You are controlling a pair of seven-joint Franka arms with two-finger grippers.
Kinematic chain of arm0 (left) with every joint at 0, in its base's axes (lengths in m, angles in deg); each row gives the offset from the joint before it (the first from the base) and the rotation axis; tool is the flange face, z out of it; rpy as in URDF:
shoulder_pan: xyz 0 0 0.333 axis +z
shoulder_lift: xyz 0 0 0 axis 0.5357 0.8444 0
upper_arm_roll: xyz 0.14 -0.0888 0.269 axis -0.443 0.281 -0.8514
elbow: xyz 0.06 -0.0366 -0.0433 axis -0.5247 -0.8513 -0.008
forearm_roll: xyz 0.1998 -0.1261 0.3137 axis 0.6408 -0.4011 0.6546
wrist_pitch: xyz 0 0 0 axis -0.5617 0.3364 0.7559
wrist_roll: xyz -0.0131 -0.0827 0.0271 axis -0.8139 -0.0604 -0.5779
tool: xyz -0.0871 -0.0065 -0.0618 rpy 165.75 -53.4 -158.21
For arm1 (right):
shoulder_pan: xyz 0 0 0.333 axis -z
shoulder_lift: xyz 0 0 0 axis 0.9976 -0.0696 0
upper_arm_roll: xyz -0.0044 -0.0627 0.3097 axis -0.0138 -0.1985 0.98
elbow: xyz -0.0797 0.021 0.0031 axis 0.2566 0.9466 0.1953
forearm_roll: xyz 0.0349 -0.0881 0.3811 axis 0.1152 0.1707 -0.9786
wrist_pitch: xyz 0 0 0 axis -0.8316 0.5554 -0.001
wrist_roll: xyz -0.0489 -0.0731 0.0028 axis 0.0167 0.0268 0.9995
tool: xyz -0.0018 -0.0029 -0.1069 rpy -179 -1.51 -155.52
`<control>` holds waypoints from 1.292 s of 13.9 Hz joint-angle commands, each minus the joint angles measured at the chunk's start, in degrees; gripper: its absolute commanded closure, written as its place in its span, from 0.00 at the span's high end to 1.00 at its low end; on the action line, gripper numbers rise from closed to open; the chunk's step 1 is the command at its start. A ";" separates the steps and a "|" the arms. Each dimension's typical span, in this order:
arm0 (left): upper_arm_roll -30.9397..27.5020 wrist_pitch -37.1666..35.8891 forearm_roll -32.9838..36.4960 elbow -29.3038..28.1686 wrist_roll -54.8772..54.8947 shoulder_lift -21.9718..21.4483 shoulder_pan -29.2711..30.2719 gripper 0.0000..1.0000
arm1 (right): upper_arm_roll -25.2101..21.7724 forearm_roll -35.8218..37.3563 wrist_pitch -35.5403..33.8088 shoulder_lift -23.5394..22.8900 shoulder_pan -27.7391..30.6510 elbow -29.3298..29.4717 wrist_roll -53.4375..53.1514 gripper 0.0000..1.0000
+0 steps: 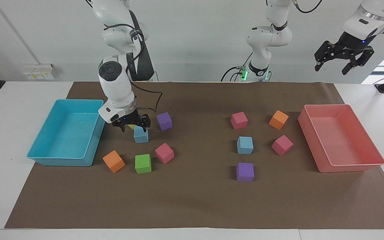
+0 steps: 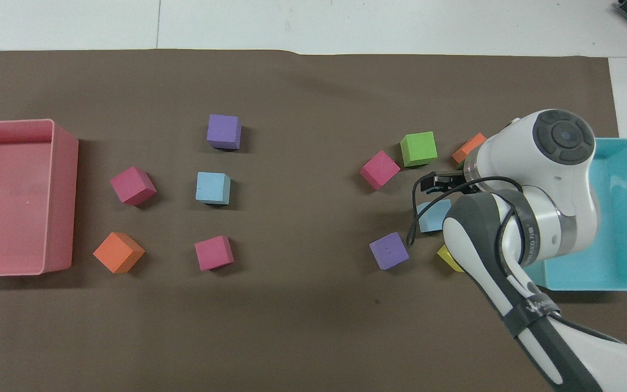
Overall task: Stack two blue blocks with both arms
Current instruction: 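Reach the right gripper to the light-blue cube and grasp it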
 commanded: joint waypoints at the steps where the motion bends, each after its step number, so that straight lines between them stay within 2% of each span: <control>1: 0.29 -1.06 -0.50 0.20 -0.57 -0.55 0.62 1.00 | -0.03 -1.11 5.22 0.36 0.16 -5.57 -0.67 1.00; 3: 0.29 -1.06 -0.42 0.20 -0.57 -0.55 0.53 1.00 | 0.14 -1.19 7.86 -0.17 -0.28 -7.42 -0.23 1.00; 8: 0.29 -1.06 -0.50 0.20 -0.57 -0.55 0.62 1.00 | 0.23 -1.20 10.59 -2.54 -1.33 -7.52 -0.06 1.00; 14: 0.29 -1.06 -0.50 0.20 -0.57 -0.55 0.62 1.00 | 0.14 -1.20 10.77 -1.67 -0.64 -11.03 2.92 1.00; 18: 0.29 -1.06 -0.50 0.20 -0.57 -0.55 0.53 1.00 | 0.14 -1.20 10.68 -1.84 -0.37 -11.21 2.93 1.00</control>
